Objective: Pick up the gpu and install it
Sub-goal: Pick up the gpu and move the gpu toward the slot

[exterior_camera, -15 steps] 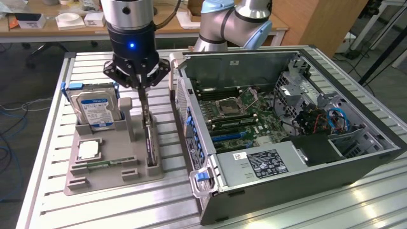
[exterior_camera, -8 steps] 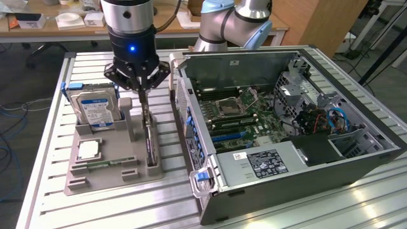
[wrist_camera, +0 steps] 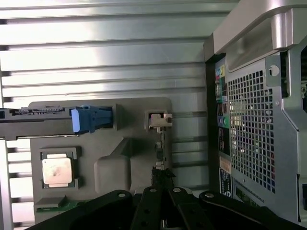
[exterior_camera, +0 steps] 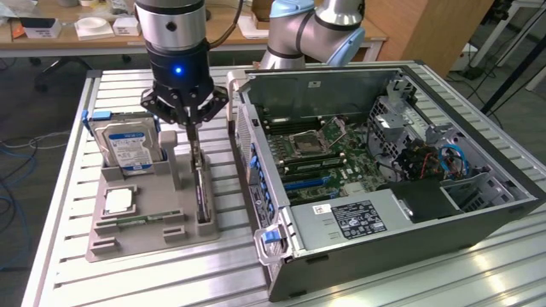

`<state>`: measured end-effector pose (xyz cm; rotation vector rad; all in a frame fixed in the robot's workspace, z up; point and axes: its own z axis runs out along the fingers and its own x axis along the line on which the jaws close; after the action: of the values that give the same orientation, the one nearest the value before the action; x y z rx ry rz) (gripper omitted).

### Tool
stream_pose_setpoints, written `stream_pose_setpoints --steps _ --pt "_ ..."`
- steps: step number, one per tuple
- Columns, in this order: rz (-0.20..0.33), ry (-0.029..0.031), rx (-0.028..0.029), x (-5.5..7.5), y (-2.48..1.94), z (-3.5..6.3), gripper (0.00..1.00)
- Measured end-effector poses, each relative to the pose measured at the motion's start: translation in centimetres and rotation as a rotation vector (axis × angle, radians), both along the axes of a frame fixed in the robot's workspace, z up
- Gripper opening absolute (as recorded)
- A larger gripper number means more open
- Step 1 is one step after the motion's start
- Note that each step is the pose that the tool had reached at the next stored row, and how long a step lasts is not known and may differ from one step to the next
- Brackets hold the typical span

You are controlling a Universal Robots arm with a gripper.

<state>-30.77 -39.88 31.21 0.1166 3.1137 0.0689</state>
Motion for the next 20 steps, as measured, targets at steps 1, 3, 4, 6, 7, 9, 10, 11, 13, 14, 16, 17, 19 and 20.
stream_pose_setpoints --steps 1,3,4,6,7,9,10,11,13,14,16,17,19,20 --pt "0.0 0.0 -0.0001 0.0 0.0 -0.09 0.11" --pt "0.0 0.0 -0.0001 0.0 0.0 -0.27 0.11" --pt "0.0 0.0 -0.0001 0.0 0.0 -0.35 0.11" --pt "0.0 0.0 -0.0001 0.0 0.0 -0.52 0.11" --pt "0.0 0.0 -0.0001 0.0 0.0 -0.6 0.11" --pt "0.0 0.0 -0.0002 0.0 0.0 -0.77 0.11" --pt "0.0 0.0 -0.0003 0.0 0.0 -0.85 0.11" --pt "0.0 0.0 -0.0003 0.0 0.0 -0.93 0.11" --pt "0.0 0.0 -0.0004 0.0 0.0 -1.09 0.11" --pt "0.0 0.0 -0.0005 0.0 0.0 -1.18 0.11" --pt "0.0 0.0001 -0.0006 0.0 0.0 -1.35 0.11" --pt "0.0 0.0 -0.0006 0.0 0.0 -1.43 0.11" --pt "0.0 0.0001 -0.0007 0.0 0.0 -1.57 0.11" --pt "0.0 0.0 -0.0007 0.0 0.0 -1.65 0.11"
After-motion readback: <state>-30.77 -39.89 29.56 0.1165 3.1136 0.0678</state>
